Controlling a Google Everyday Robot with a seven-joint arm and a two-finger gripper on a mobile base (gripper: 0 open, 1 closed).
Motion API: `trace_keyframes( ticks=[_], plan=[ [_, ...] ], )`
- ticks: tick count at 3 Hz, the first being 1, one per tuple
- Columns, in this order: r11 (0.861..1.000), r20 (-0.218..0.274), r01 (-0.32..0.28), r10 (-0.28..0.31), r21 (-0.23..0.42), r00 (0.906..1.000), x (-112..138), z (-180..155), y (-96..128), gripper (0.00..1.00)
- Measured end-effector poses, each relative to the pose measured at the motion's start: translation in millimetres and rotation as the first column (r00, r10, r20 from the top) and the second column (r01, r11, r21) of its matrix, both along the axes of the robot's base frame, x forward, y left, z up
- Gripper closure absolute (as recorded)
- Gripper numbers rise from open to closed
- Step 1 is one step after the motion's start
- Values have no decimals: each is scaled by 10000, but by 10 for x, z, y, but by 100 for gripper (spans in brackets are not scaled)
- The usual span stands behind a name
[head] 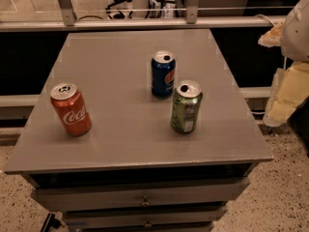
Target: Move pepsi can near coke can
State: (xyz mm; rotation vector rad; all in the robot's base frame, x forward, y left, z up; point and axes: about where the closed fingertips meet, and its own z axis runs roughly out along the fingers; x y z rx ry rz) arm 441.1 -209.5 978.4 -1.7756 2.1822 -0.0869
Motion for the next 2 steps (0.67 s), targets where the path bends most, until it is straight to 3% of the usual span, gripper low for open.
trace_keyframes(
  ticks=[2],
  plan=[
    [9935,-21,-903,906,691,9959,396,230,536,0]
  ],
)
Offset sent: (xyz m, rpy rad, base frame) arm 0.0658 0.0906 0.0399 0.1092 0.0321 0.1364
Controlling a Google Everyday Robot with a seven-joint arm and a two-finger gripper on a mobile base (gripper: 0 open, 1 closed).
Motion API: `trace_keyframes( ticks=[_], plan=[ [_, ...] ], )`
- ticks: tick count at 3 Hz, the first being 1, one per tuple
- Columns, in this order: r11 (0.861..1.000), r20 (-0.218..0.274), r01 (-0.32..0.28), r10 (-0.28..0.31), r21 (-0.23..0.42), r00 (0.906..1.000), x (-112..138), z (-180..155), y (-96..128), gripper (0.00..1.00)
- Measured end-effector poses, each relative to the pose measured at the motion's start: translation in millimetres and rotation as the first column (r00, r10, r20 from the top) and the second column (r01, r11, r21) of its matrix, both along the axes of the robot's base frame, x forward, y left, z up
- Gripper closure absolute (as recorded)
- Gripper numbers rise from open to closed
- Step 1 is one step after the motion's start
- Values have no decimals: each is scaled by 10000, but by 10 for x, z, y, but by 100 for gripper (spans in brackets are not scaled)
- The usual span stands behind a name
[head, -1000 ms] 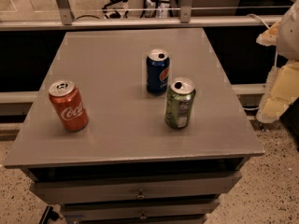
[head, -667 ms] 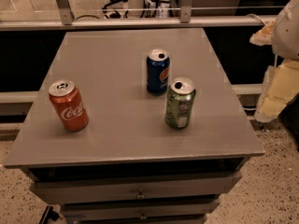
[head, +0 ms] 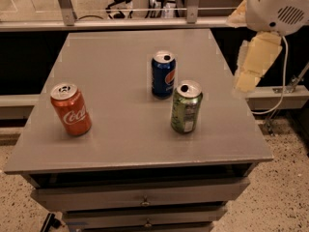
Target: Move pepsi can near coke can
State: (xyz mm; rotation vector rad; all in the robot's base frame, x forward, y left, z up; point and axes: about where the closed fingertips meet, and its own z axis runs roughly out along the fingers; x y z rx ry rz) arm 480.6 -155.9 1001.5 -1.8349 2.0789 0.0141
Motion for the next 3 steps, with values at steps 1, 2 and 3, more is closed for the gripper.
trace_keyframes(
  ticks=[1,2,3],
  plan=[
    [9993,64,-223,221,311,9997,189,110,250,0],
    [9975,-132,-392,400,589,9991,365,121,626,0],
    [9953,-467,-280,325,930,9984,468,57,1018,0]
  ],
)
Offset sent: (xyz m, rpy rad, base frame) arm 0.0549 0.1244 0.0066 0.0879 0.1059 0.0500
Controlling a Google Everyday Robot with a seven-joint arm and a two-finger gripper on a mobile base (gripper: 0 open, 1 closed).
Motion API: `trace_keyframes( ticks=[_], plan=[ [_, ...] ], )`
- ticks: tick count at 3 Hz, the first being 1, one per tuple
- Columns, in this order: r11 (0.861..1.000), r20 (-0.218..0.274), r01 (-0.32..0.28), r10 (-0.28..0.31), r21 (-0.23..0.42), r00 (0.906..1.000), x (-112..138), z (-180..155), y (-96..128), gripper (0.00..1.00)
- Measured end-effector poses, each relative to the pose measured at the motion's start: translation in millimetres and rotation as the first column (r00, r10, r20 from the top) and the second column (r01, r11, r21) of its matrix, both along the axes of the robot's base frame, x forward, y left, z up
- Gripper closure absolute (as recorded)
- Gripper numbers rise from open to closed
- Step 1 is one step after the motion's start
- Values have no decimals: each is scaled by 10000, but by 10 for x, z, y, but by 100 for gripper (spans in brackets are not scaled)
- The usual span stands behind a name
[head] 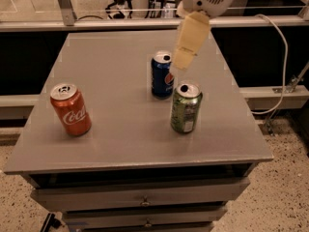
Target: Move pepsi can near coke can
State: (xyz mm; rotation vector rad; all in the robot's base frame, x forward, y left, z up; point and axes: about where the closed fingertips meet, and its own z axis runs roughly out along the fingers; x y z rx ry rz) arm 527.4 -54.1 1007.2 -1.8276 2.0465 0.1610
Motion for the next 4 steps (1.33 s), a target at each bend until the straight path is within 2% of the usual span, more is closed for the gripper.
trace_keyframes(
  ticks=[1,2,4],
  plan=[
    [9991,-363,390,-384,177,9986,48,-108,249,0],
    [9896,-676,1425,-1408,208,9877,80,-249,290,0],
    [9495,-926,3027,-2952,820,9509,330,-414,173,0]
  ],
)
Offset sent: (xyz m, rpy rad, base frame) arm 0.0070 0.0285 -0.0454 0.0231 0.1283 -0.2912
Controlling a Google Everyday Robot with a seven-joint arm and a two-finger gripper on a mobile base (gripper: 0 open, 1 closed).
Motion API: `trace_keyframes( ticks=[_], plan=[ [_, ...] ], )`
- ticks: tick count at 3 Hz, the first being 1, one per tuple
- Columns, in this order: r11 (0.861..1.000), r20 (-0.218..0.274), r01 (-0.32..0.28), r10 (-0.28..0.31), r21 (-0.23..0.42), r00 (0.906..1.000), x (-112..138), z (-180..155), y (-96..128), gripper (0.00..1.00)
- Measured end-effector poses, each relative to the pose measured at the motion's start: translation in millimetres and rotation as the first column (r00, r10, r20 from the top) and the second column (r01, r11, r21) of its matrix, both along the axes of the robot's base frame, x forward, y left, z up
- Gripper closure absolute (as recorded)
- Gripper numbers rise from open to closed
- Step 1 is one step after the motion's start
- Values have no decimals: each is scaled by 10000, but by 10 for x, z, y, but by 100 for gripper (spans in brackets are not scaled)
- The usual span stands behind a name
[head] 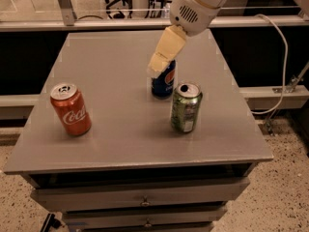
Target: Move pepsi can near coke can
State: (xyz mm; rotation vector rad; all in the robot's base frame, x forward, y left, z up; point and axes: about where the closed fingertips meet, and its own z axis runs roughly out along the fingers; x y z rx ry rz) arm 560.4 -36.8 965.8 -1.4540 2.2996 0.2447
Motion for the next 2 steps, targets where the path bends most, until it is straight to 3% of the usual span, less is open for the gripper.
trace_keyframes(
  ticks=[2],
  plan=[
    [9907,-31,1282,-1282,455,9917,382,-298,-56,0]
  ],
)
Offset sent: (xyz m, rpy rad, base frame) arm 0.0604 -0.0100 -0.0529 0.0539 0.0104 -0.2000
